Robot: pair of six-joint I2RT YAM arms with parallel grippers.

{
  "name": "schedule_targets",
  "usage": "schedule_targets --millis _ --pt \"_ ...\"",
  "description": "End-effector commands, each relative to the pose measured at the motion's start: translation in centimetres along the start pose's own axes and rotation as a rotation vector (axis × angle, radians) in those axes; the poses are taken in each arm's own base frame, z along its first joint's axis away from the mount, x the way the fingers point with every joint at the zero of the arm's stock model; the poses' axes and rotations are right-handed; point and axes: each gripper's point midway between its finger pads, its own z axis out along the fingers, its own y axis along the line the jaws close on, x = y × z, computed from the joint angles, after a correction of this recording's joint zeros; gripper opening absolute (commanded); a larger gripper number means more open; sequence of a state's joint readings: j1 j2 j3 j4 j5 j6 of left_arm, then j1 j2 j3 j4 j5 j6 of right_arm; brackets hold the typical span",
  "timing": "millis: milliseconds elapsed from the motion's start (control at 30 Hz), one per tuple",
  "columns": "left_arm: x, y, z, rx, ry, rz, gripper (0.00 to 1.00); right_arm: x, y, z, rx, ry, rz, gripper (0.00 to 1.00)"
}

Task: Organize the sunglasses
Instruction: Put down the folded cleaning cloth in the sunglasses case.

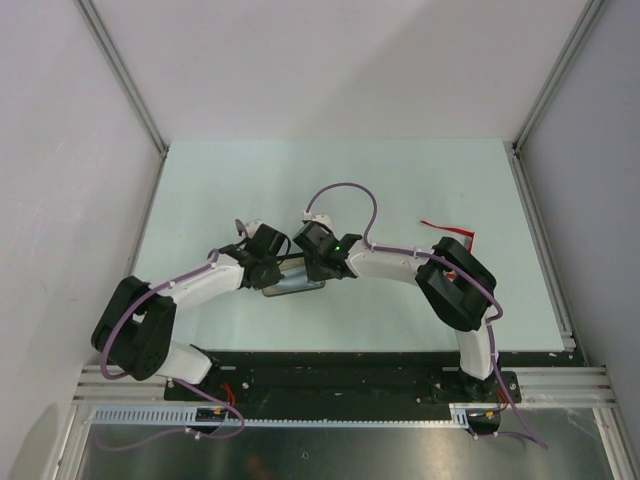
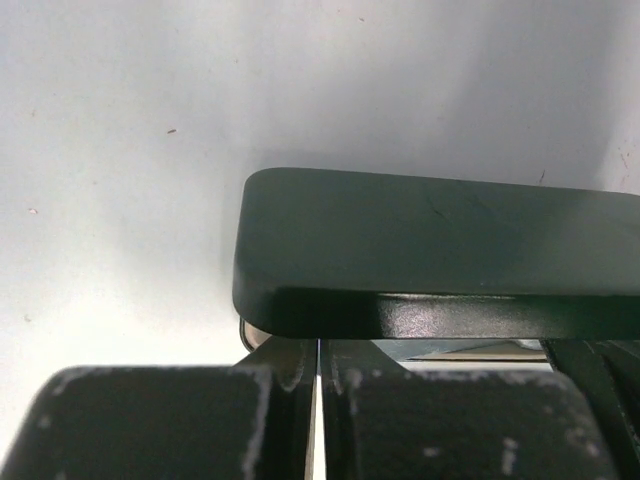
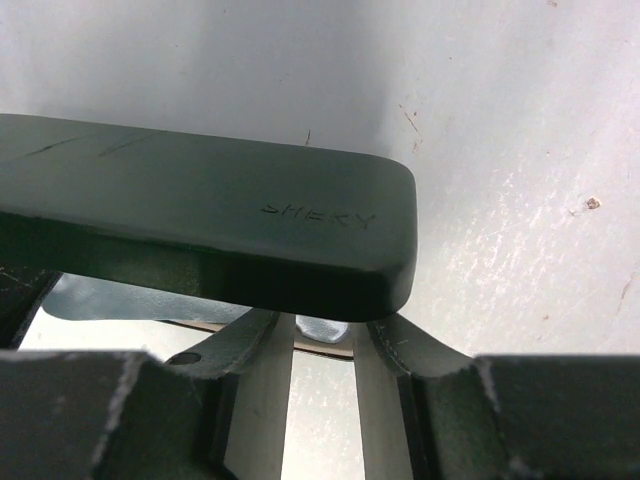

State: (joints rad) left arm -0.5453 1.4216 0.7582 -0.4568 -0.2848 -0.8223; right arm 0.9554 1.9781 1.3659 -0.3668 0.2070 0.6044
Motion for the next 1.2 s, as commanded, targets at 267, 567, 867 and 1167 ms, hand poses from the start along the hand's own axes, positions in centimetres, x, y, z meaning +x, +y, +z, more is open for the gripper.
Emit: schedule_targets --millis 267,567,867,1167 --pt "-1.3 0.6 -0.3 -0.026 -0.047 0.067 0.0 -3.5 1.4 -2.0 -0.031 -0.107 0.014 0.37" --pt "0.0 0.9 0.6 -0.043 0.005 0.087 0.0 -2.4 1.2 -1.1 -0.024 -0.073 0.002 0.38" --pt "0.1 1.0 0.9 -0.051 0.013 0.092 0.0 -1.1 1.3 0.0 -0.037 -0.024 -0.001 0.35" --pt "-0.2 0.6 0.9 -0.042 0.01 0.092 0.0 -0.4 1.1 0.2 -0.039 0.009 0.012 0.21"
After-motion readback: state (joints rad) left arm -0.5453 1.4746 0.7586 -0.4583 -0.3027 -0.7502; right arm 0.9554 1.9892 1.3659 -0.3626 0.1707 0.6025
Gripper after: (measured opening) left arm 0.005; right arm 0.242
